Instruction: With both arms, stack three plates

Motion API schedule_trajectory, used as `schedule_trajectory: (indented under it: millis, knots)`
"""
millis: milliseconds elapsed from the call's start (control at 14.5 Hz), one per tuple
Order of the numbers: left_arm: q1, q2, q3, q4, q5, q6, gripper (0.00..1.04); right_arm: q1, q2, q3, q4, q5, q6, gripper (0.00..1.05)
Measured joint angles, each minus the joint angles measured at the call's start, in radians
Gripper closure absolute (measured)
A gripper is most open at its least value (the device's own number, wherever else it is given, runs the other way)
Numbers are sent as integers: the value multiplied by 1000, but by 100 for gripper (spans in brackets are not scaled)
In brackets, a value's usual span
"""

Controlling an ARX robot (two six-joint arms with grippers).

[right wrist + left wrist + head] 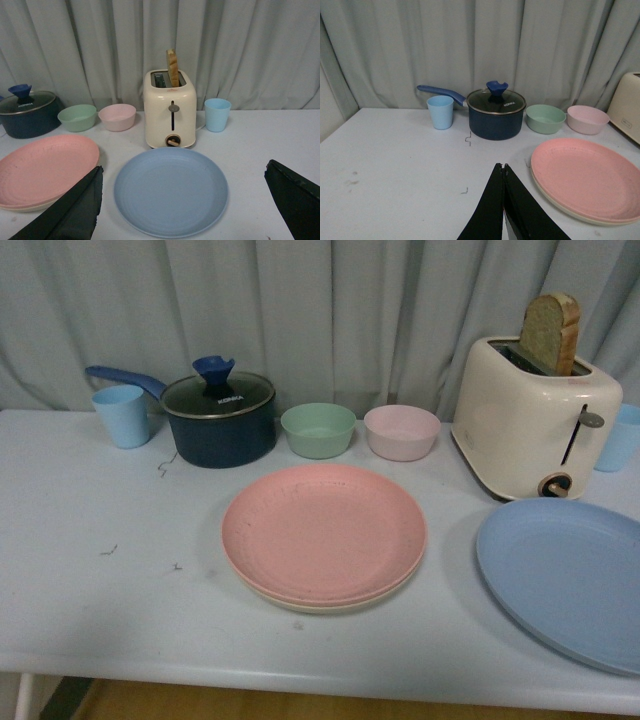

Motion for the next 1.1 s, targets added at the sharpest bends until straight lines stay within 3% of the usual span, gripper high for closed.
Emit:
schedule_trajectory:
  millis: [138, 688, 1031, 1100]
  knots:
    - [56, -64, 0, -64, 18, 0, 103, 0, 0, 0, 0, 0, 0, 6]
    - [47, -335, 0, -325, 34, 0, 103, 0, 0, 0, 0, 0, 0, 6]
    - [47, -380, 0, -380, 34, 0, 103, 0, 0, 0, 0, 0, 0, 6]
    - [47, -488, 0, -536, 36, 0, 103, 0, 0, 0, 0, 0, 0, 6]
